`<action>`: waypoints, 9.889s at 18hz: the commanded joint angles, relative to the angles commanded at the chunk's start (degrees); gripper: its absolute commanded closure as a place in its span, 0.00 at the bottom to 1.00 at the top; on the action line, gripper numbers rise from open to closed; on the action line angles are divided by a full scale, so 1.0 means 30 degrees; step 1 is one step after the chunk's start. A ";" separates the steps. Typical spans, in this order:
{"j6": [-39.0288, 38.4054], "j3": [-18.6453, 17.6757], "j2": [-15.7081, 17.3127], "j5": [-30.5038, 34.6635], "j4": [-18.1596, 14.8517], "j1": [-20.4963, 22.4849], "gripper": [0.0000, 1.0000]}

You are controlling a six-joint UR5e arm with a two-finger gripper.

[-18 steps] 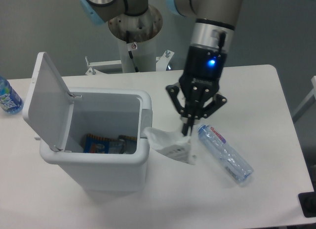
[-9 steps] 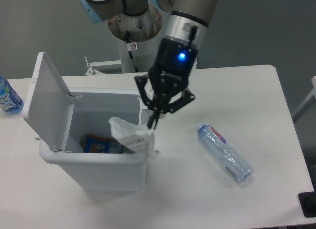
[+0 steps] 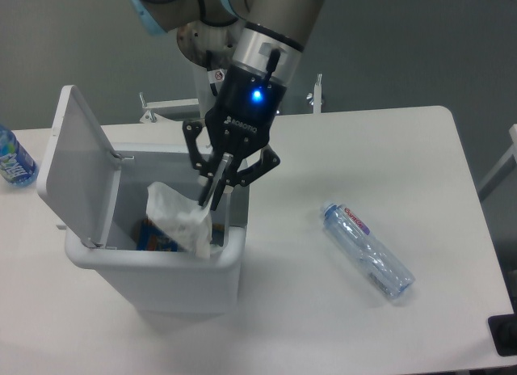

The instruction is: Place the trash in the trash can

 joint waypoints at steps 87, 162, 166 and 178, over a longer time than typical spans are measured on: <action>-0.7148 0.9404 -1.2219 1.3715 -0.6943 0.1289 0.48; -0.5248 0.7471 -0.4951 0.1875 -0.2724 0.2311 0.00; -0.3051 0.7148 -0.4951 0.1875 -0.2783 0.3717 0.00; 0.5734 0.6972 -0.5098 0.6843 -0.7465 0.6212 0.00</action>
